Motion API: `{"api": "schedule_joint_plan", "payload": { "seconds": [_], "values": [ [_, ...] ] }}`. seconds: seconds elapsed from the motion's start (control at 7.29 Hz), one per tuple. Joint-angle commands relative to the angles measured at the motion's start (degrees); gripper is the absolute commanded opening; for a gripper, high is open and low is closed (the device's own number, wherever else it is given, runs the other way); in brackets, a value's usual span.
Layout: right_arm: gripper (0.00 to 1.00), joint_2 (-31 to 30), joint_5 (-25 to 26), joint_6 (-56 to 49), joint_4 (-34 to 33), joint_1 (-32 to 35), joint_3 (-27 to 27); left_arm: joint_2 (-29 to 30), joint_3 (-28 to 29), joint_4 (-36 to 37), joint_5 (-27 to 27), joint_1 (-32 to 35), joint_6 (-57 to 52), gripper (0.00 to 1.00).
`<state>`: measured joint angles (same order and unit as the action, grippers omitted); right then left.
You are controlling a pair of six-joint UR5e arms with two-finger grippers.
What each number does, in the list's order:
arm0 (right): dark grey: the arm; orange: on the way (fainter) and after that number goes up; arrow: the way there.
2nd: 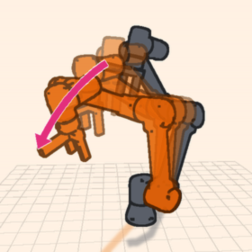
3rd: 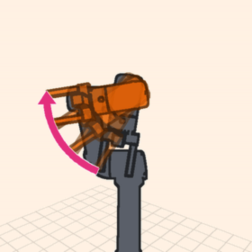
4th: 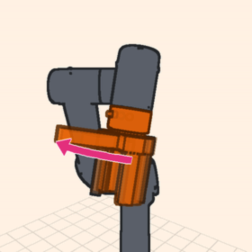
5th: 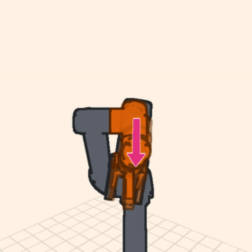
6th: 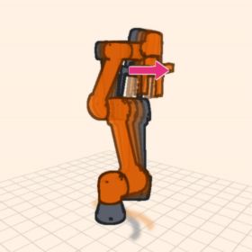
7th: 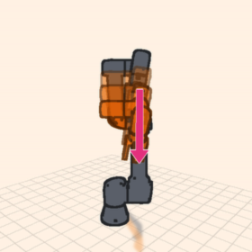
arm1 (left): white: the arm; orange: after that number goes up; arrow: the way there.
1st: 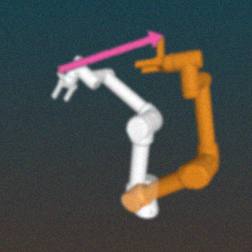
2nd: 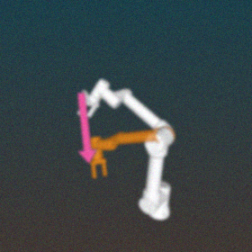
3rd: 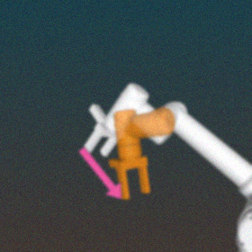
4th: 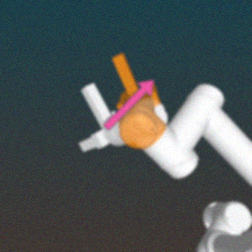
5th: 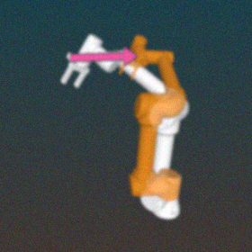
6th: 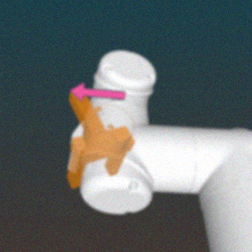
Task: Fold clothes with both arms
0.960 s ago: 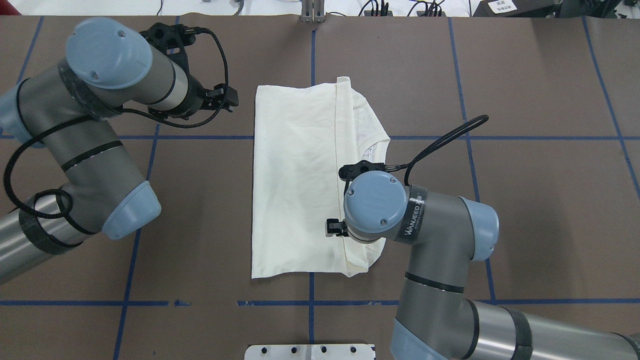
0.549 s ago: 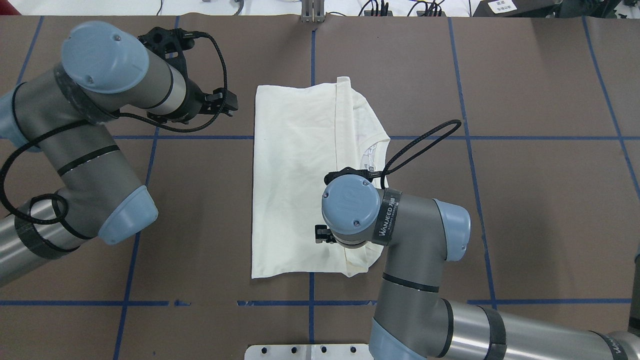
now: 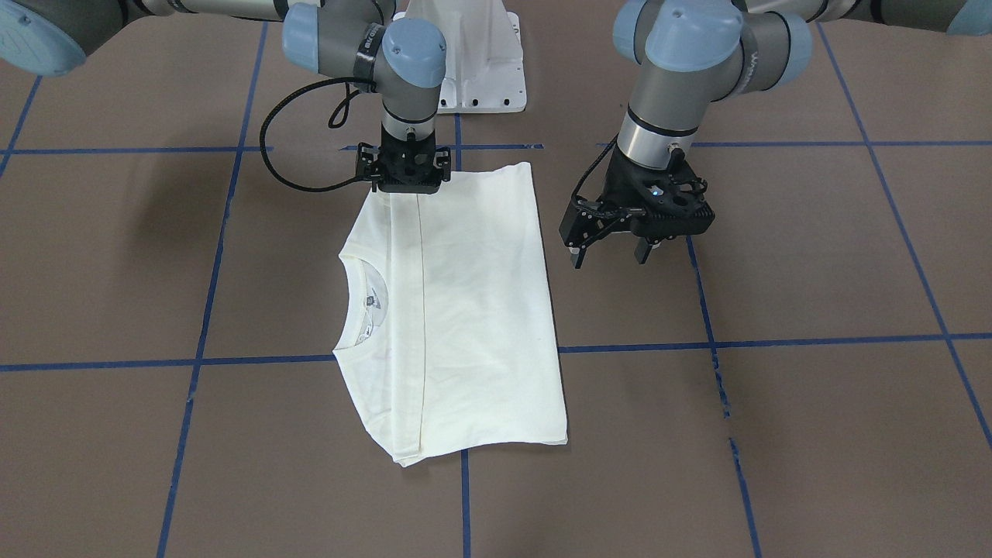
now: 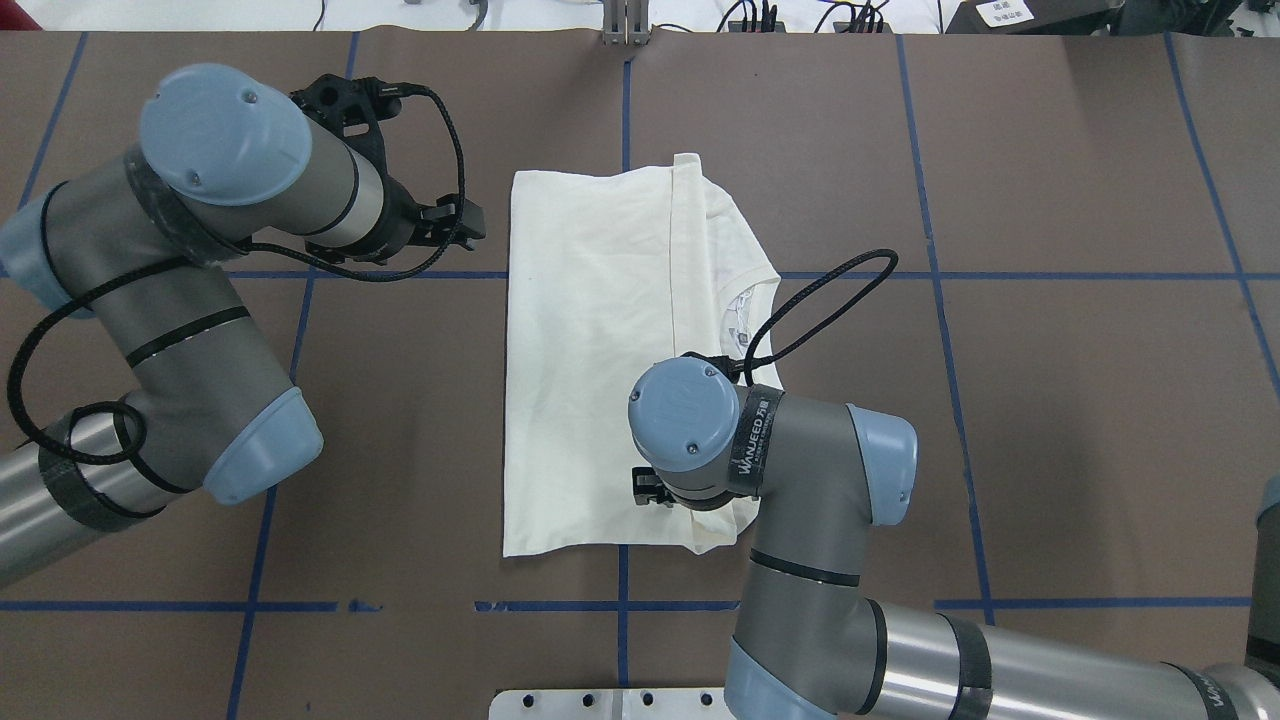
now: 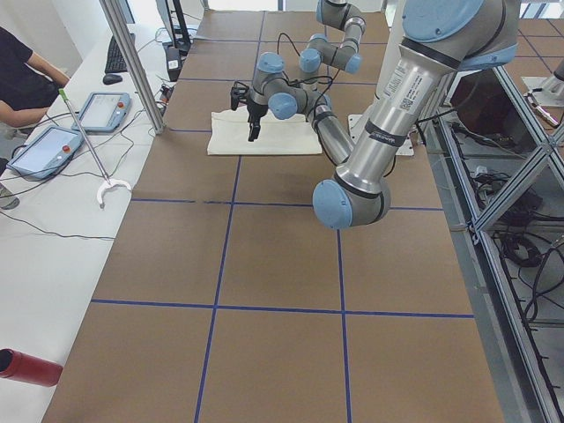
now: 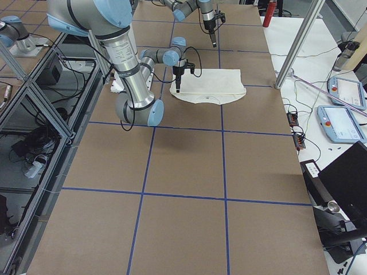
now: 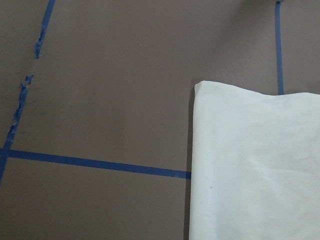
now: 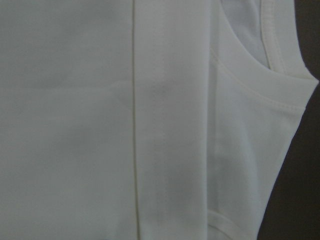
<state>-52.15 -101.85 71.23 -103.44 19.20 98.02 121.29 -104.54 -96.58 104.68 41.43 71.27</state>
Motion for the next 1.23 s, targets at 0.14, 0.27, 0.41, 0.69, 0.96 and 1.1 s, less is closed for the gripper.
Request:
{"api": "schedule_joint_plan", "payload": {
  "seconds": [0.14,0.27,0.41,0.69,0.96,1.1],
  "values": [
    [1.0,-0.7,-0.1,-0.3,-0.2,0.0,-0.3,0.0,0.2,-0.2,0.0,-0.4,0.0,1.0],
    [1.0,-0.5,-0.1,-0.3,-0.2,0.0,-1.1,0.0,0.2,-0.2,0.0,-0.4,0.0,1.0],
    [1.0,-0.5,-0.1,-0.3,-0.2,-0.1,-1.1,0.1,0.1,-0.2,0.0,-0.4,0.0,1.0],
    [1.0,0.0,-0.4,-0.4,-3.5,0.0,-0.6,0.2,0.0,-0.2,0.1,-0.5,0.2,1.0],
    [1.0,-0.1,-1.3,-1.7,-4.5,0.2,-0.3,0.2,0.1,-0.3,0.0,-0.5,0.2,1.0],
    [1.0,-0.6,-1.3,-1.7,-4.4,0.2,-0.3,0.2,0.1,-0.4,0.1,-0.5,0.2,1.0]
  ]
}}
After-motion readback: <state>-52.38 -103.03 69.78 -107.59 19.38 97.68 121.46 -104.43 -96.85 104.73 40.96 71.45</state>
